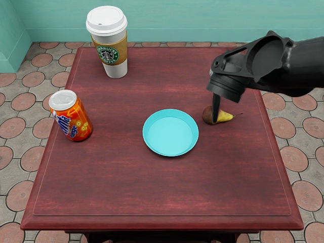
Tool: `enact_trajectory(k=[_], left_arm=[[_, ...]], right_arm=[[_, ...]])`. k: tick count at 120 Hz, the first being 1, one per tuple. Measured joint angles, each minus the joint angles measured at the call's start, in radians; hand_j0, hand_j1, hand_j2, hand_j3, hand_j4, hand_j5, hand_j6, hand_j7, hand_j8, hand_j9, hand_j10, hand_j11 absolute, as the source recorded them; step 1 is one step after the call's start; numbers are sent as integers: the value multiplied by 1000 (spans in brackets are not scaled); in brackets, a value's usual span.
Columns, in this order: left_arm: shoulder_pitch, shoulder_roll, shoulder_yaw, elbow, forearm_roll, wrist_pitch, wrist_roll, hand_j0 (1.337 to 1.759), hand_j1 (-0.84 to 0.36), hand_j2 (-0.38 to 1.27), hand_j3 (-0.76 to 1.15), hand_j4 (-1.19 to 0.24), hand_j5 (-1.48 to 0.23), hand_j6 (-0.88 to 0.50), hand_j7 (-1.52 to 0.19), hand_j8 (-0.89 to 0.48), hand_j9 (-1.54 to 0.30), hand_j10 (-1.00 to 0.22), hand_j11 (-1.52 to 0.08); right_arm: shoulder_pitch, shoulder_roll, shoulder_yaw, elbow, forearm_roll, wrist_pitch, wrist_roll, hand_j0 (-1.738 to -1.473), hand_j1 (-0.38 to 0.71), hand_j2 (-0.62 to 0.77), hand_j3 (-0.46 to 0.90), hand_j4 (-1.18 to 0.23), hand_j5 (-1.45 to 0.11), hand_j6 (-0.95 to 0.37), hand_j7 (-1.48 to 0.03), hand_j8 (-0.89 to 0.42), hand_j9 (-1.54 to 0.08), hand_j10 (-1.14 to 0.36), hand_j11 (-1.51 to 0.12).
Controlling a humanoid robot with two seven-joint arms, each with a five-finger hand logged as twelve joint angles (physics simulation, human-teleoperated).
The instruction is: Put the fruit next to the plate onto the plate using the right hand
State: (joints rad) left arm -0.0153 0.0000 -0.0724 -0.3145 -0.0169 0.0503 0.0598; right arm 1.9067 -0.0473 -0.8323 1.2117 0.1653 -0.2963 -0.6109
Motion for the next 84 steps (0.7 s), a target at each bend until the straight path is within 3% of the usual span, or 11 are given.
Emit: enact_trajectory(k=[48,67,84], left_arm=[[0,0,0,0,0,0,0,1658,346,0,0,-2,-3,-2,-3,-2,-3,-2,-3],[0,0,0,0,0,0,0,1658,346,0,0,-2,-3,-2,-3,-2,-3,-2,-3],[0,0,0,0,0,0,0,1658,346,0,0,-2,-3,-2,-3,-2,-3,-2,-3]], right_arm=[[-189,46,5,-162,-81,-100,0,-1658,-200,-24,0,-126,-163,-127,-162,-126,-162,-126,-162],[-205,47,61,-171,-143,-97,0,-1658,-195,-25,0,-130,-168,-131,-168,-131,-168,-130,-168],[-209,47,118,-132,-216,-92,0,-1658,-195,-25,0,-130,-168,-131,-167,-130,-168,-130,-167]])
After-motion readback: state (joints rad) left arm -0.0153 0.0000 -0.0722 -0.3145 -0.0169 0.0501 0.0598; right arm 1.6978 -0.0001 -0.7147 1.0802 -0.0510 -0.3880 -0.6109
